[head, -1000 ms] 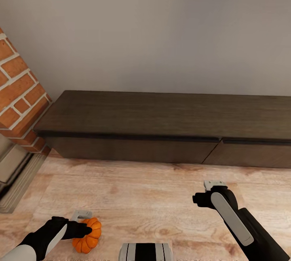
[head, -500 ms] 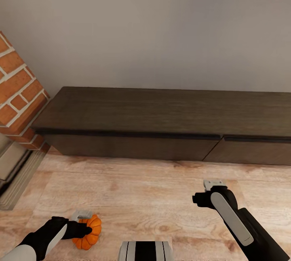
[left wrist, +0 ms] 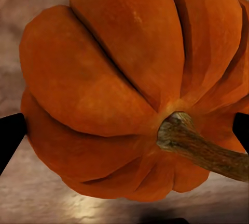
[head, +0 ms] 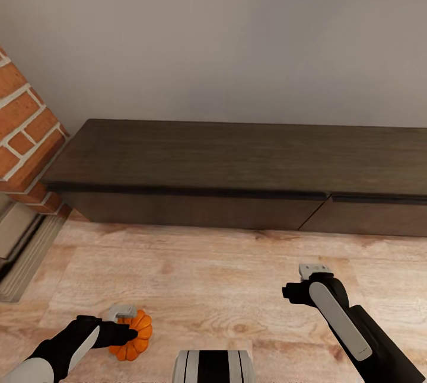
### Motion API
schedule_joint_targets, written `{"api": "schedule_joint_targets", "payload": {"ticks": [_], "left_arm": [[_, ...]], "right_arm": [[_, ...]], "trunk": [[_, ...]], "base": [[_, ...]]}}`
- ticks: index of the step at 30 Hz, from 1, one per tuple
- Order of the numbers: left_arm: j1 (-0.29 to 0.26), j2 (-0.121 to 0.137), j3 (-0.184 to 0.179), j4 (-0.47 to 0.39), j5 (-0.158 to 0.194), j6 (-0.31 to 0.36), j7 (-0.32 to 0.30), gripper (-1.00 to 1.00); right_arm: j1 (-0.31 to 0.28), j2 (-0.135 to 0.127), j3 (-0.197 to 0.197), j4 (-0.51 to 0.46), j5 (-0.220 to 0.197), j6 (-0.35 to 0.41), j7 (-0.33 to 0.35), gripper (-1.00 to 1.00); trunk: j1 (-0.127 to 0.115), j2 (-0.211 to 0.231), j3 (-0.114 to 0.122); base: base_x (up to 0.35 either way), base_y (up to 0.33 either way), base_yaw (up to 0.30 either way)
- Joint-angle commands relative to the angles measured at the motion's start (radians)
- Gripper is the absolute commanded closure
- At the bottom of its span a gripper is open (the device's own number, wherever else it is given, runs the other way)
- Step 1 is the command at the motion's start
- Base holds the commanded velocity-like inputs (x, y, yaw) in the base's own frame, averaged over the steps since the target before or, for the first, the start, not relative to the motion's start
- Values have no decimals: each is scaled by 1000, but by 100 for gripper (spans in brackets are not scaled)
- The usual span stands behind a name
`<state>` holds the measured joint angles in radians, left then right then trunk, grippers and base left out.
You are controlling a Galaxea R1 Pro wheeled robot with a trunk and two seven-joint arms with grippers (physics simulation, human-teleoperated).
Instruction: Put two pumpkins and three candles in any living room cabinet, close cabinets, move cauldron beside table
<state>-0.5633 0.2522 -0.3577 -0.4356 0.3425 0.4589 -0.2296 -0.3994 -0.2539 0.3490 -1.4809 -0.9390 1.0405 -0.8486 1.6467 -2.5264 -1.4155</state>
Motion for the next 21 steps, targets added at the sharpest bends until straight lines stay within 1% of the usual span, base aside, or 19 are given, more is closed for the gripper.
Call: {"api": "schedule_joint_targets", "payload": {"ticks": [1, 8, 9, 14, 21], "left_arm": [[1, 1, -1, 20, -23, 0, 1, -100], [0, 1, -2, 20, -26, -2, 2, -100], [0, 1, -2, 20, -26, -2, 1, 100], [0, 2, 2, 20, -22, -40, 2, 100], [0, 2, 4, 21, -19, -43, 2, 100]], "right_arm": [[-1, -1, 2, -1, -9, 3, -10, -100], [-1, -2, 1, -1, -8, 3, -10, -100], [-1, -2, 1, -1, -8, 3, -10, -100], [-1, -2, 1, -1, -8, 3, -10, -100], [-1, -2, 1, -1, -8, 3, -10, -100]], "trunk": [[5, 0, -1], [5, 0, -1], [5, 0, -1], [5, 0, -1], [5, 0, -1]], "base": [[0, 0, 0], [0, 0, 0], [0, 0, 0], [0, 0, 0], [0, 0, 0]]}}
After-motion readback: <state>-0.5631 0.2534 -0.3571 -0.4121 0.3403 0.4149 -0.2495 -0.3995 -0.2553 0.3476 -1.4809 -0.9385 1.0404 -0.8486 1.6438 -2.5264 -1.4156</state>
